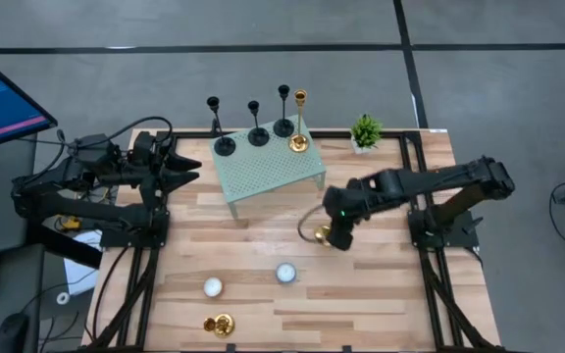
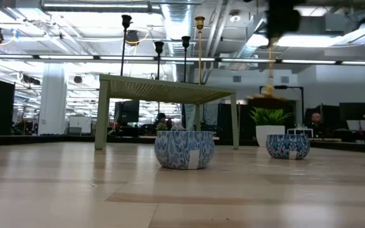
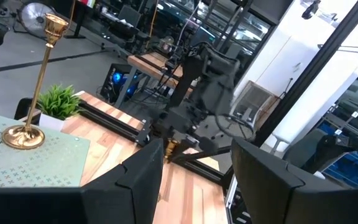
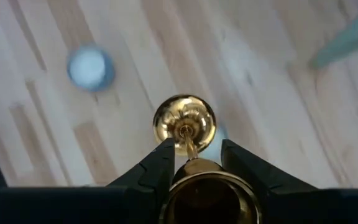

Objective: Pick & Place candle stick holders
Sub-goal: Put the right gold candle holder on the shelf aligned with the other gold candle holder

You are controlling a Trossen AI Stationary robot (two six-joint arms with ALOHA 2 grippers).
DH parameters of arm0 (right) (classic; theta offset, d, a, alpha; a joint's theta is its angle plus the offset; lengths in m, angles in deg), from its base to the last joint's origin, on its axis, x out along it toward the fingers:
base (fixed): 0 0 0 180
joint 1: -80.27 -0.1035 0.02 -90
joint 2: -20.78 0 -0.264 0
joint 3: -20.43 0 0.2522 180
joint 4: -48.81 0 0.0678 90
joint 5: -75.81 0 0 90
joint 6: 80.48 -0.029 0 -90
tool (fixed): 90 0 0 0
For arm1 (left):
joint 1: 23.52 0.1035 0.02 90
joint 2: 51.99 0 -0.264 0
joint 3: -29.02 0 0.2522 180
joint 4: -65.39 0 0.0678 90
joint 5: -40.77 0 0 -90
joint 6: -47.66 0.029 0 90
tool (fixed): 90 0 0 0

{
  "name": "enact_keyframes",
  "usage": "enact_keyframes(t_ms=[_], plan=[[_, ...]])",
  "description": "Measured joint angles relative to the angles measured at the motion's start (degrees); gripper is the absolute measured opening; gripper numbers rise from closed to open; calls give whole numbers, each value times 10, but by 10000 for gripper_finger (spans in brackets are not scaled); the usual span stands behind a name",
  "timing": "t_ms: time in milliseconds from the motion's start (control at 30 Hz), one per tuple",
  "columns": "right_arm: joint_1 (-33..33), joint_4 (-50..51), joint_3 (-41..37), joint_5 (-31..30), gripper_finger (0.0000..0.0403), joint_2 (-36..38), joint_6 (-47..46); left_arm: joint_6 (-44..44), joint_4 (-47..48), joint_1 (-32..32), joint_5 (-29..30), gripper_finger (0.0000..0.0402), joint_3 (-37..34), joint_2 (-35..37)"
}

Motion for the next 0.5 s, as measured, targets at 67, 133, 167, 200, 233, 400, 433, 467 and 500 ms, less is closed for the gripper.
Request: enact_keyframes(t_ms=[67, 133, 167, 200, 233, 400, 433, 467, 500], plan=[[22, -16, 6, 1, 112, -1, 18, 0, -1, 0, 0, 190, 0, 0], [41, -14, 25, 0, 112, -1, 42, 0, -2, 0, 0, 190, 0, 0], [50, -16, 35, -2, 112, 0, 55, 0, -3, 0, 0, 190, 0, 0], [60, -19, 46, -5, 112, 0, 68, 0, -4, 0, 0, 190, 0, 0], [70, -22, 56, -5, 112, 0, 79, 0, -4, 0, 0, 190, 0, 0], [117, -35, 110, -7, 112, 0, 117, 0, -6, 0, 0, 190, 0, 0], [126, -34, 121, -7, 112, 0, 125, 0, -6, 0, 0, 190, 0, 0], [133, -36, 131, -7, 112, 0, 134, 0, -7, 0, 0, 190, 0, 0], [142, -41, 140, -7, 112, 0, 141, 0, -8, 0, 0, 190, 0, 0]])
